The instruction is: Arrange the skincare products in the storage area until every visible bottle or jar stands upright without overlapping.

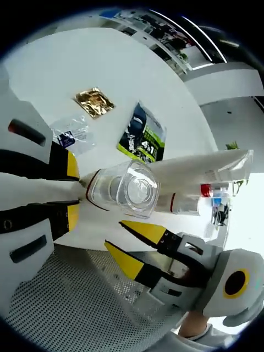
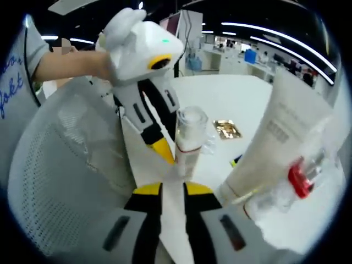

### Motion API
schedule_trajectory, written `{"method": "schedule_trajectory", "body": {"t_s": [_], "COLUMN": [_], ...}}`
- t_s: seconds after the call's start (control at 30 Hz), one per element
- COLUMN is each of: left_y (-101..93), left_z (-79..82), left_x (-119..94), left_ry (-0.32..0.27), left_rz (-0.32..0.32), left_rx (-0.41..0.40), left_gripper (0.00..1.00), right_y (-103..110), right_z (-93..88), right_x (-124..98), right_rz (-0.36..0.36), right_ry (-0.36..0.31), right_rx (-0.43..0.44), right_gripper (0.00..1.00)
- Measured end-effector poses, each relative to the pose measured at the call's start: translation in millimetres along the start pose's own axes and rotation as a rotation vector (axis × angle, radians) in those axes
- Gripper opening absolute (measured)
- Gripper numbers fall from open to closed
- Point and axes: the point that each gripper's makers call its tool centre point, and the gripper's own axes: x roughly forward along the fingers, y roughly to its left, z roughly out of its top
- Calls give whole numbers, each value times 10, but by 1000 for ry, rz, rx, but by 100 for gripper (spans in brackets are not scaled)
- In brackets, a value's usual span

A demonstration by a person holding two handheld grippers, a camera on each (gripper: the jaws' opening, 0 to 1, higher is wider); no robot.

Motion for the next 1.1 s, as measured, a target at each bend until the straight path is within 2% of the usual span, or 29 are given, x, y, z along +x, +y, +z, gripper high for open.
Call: {"method": "schedule_trajectory", "body": {"t_s": [0.4, 0.63, 0.77, 0.93, 1.1], "left_y": [-69, -106, -124, -132, -146], "left_z": [115, 199, 250, 307, 382], "left_x": [93, 169, 207, 250, 305], "left_ry": [-18, -25, -37, -46, -60], "left_rz": [-22, -26, -25, -24, -12], "left_rx": [11, 17, 8, -3, -23], "left_gripper": [10, 10, 11, 11, 11], "right_y": [-198, -434, -579, -667, -670], "right_z": [-373, -565, -585, -565, -546], "right_x": [-269, -420, -488, -504, -480], "right_rz": [-72, -158, -214, -239, -238], "right_ry": [22, 33, 19, 3, -4], "right_rx": [121, 183, 207, 221, 225], "right_gripper": [15, 15, 15, 14, 14]}}
